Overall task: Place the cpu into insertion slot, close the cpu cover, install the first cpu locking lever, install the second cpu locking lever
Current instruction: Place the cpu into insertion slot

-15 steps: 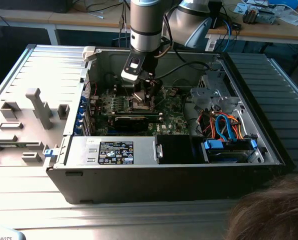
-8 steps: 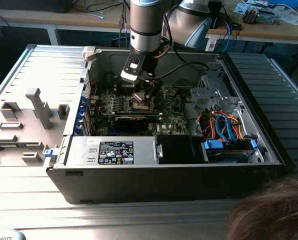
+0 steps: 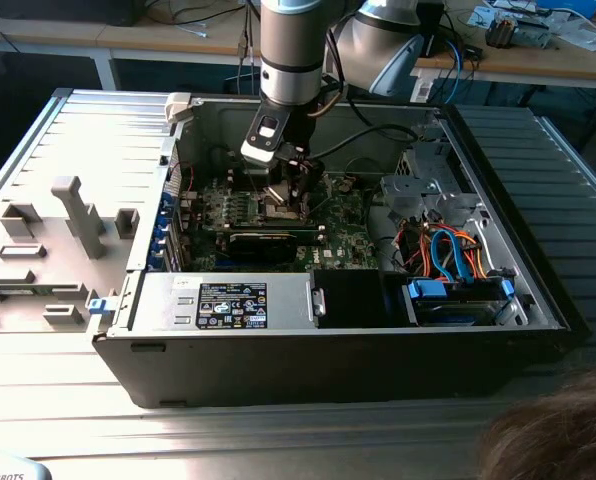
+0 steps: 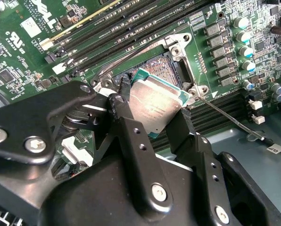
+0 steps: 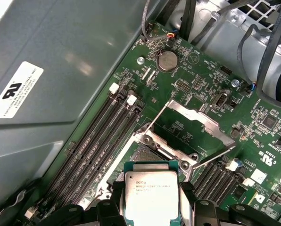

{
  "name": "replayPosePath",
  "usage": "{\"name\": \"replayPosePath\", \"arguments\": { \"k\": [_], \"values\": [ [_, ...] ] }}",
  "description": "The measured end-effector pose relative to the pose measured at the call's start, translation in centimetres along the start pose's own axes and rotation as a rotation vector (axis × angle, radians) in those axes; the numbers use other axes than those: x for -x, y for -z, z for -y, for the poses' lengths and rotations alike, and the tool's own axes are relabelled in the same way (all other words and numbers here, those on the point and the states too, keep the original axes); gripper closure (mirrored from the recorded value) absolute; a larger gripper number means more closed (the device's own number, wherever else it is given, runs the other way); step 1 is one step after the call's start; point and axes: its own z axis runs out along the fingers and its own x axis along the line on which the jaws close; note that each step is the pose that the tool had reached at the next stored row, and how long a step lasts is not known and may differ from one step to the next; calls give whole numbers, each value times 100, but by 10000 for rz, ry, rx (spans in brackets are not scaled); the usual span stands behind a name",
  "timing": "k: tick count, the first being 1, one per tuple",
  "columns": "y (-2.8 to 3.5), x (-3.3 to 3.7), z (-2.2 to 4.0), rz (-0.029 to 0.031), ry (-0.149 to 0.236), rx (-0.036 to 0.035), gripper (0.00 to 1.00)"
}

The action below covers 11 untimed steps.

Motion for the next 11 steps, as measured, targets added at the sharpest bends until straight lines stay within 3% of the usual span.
{"name": "replayPosePath", "arguments": {
  "k": [11],
  "values": [
    [-11, 0, 0, 2, -131, 1, 45]
  ]
}}
